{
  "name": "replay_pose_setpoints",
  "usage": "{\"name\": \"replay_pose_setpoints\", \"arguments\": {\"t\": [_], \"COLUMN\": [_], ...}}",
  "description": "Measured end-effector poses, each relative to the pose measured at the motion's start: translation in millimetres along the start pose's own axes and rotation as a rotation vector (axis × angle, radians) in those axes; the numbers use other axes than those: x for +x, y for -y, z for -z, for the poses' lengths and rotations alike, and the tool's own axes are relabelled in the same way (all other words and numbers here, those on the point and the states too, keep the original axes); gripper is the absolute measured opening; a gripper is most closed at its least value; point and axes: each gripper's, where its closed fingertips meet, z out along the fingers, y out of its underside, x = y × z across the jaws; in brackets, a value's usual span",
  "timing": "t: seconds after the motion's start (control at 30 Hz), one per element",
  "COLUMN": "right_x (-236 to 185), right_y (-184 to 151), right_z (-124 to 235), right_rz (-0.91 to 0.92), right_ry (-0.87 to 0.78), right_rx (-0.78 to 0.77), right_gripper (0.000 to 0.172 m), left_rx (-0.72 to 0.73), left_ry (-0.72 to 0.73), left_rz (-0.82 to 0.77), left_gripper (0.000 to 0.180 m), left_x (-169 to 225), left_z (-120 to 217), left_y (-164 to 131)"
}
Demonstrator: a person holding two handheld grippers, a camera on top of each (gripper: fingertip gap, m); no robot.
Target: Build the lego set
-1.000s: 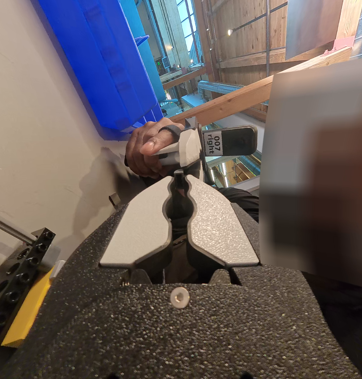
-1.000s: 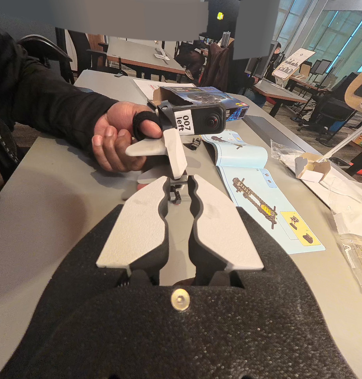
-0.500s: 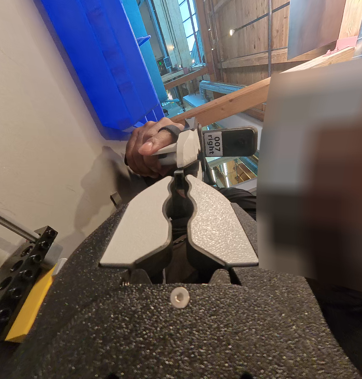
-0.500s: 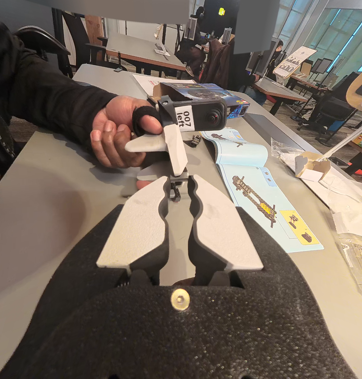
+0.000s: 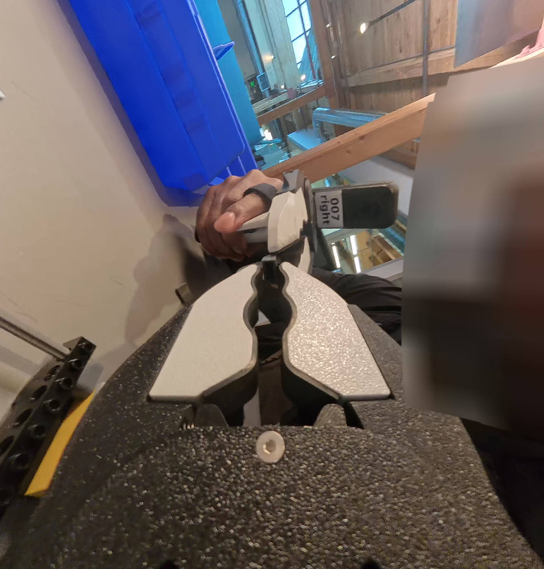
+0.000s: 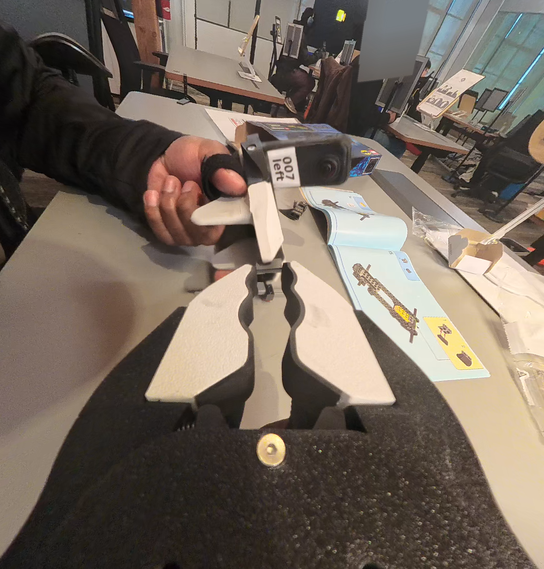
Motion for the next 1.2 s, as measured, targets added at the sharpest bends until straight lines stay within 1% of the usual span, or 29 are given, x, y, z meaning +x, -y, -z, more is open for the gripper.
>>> {"name": "replay_pose_setpoints", "arguments": {"t": [0.07, 0.1, 0.13, 0.17, 0.23, 0.27, 0.3, 0.37, 0.43, 0.57, 0.63, 0.7, 0.8, 0.87, 0.93, 1.0, 1.07, 1.13, 1.2], "right_x": [1.5, 3.4, 5.3, 7.4, 9.2, 9.2, 8.7, 7.8, 6.8, 2.4, -0.5, -3.1, -8.4, -9.7, -9.2, -6.2, -1.2, 2.3, 1.4], "right_y": [-0.3, -1.0, -2.7, -5.1, -9.8, -12.3, -15.2, -20.5, -25.0, -30.4, -31.6, -33.3, -32.6, -30.3, -25.1, -14.8, 2.3, 22.4, 43.2], "right_z": [-0.1, -0.2, -0.5, -0.9, -2.3, -3.2, -4.2, -6.1, -7.4, -9.0, -9.5, -9.9, -9.1, -7.2, -3.9, 1.5, 8.8, 15.8, 21.8], "right_rz": [-0.032, -0.05, -0.07, -0.092, -0.139, -0.166, -0.192, -0.226, -0.24, -0.267, -0.271, -0.275, -0.274, -0.265, -0.258, -0.266, -0.276, -0.275, -0.249], "right_ry": [0.003, 0.0, -0.003, -0.008, -0.001, 0.008, 0.019, 0.032, 0.041, 0.065, 0.079, 0.092, 0.129, 0.141, 0.149, 0.156, 0.16, 0.166, 0.179], "right_rx": [-0.003, -0.009, -0.021, -0.036, -0.065, -0.081, -0.099, -0.128, -0.154, -0.194, -0.207, -0.223, -0.232, -0.238, -0.246, -0.25, -0.24, -0.235, -0.241], "right_gripper": [0.015, 0.015, 0.015, 0.015, 0.015, 0.015, 0.015, 0.015, 0.015, 0.015, 0.015, 0.015, 0.015, 0.015, 0.015, 0.015, 0.015, 0.015, 0.015], "left_rx": [-0.032, -0.056, -0.086, -0.127, -0.231, -0.302, -0.392, -0.568, -0.698, -0.882, -0.945, -0.933, -0.888, -0.81, -0.68, -0.514, -0.355, -0.2, -0.061], "left_ry": [0.063, 0.114, 0.192, 0.296, 0.552, 0.651, 0.705, 0.748, 0.786, 0.807, 0.863, 0.859, 0.831, 0.781, 0.687, 0.607, 0.526, 0.467, 0.437], "left_rz": [-0.094, -0.174, -0.287, -0.428, -0.705, -0.808, -0.878, -0.946, -1.006, -1.068, -1.089, -1.078, -1.061, -1.03, -1.03, -1.037, -1.074, -1.143, -1.2], "left_gripper": [0.029, 0.039, 0.047, 0.051, 0.058, 0.061, 0.062, 0.069, 0.072, 0.072, 0.072, 0.055, 0.052, 0.052, 0.052, 0.052, 0.052, 0.052, 0.052], "left_x": [-0.2, -0.8, -3.5, -8.9, -26.4, -33.8, -39.3, -49.2, -59.6, -74.3, -83.4, -83.5, -83.3, -80.5, -66.3, -44.5, -19.9, 4.2, 25.5], "left_z": [6.1, 12.5, 21.5, 33.3, 61.9, 73.9, 81.8, 87.9, 88.5, 85.2, 88.8, 85.9, 80.6, 73.4, 60.0, 47.3, 37.0, 29.2, 23.7], "left_y": [3.2, 5.9, 9.1, 12.6, 20.4, 20.7, 15.4, -0.7, -11.4, -32.1, -34.6, -34.4, -32.5, -31.5, -28.7, -20.3, -13.7, -9.6, -8.3]}}
